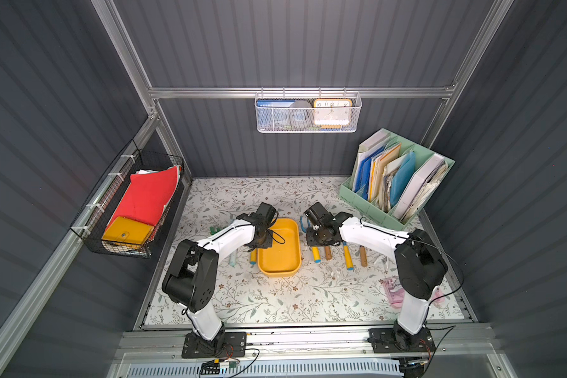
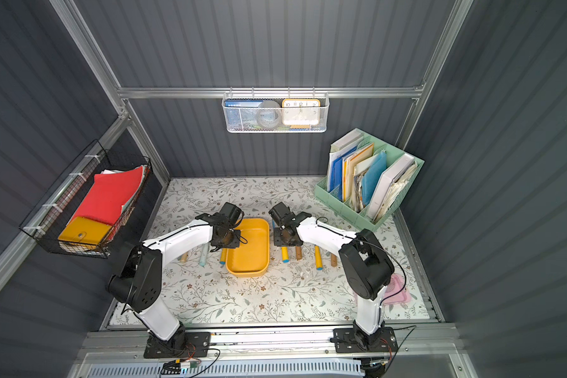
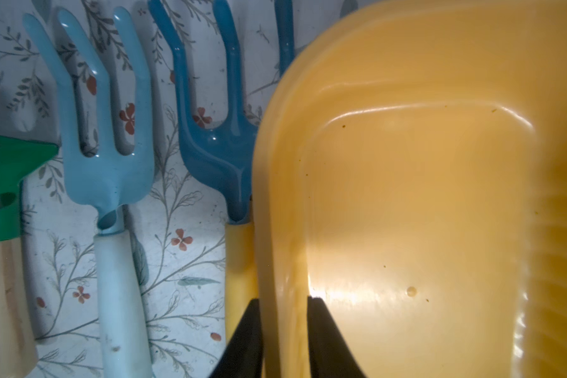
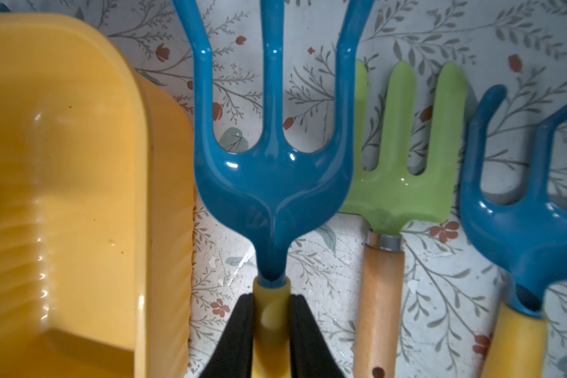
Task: Take the hand rake out of the storage box
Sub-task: Move the storage box to the center of the board, then place the rake at the center of the board.
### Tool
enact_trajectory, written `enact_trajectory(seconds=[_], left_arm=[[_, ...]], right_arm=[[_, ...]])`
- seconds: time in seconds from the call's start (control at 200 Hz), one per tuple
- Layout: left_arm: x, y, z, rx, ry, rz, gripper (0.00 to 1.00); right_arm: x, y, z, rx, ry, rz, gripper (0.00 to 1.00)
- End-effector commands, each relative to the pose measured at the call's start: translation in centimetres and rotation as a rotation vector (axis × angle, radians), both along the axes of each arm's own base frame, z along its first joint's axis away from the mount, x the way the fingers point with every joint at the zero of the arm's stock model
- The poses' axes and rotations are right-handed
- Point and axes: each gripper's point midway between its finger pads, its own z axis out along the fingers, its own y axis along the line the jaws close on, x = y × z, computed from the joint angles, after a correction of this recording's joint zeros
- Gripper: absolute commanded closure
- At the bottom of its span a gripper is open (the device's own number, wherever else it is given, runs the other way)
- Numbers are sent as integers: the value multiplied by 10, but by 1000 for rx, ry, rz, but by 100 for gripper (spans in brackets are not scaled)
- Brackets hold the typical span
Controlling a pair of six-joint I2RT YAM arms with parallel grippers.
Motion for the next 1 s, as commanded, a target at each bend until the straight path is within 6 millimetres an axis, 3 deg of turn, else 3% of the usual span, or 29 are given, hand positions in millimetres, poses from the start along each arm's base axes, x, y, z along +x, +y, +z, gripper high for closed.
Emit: enact_trajectory(seconds=[0.0, 0.215, 0.425, 0.555, 0.66, 0.82, 0.996], left_arm=[[-2, -6, -1, -21, 17, -41, 66], [5, -12, 29, -63, -28, -35, 54], [9, -7, 77, -100, -122, 12, 52], [9, -4, 92, -124, -151, 42, 52], [6, -1, 91, -121, -141, 50, 52], [1, 0, 75, -105, -98, 56, 52], [-4, 2, 51, -89, -56, 63, 53]], right_arm=[[6, 6, 1, 4, -13, 15, 87], [11, 16, -8, 21, -4, 14, 87], [14, 19, -20, 14, 12, 1, 86], [14, 18, -28, 4, 22, -9, 85], [13, 18, -34, -3, 35, -12, 81], [12, 17, -37, -5, 45, -16, 72], [14, 17, -17, 20, 8, -17, 64]])
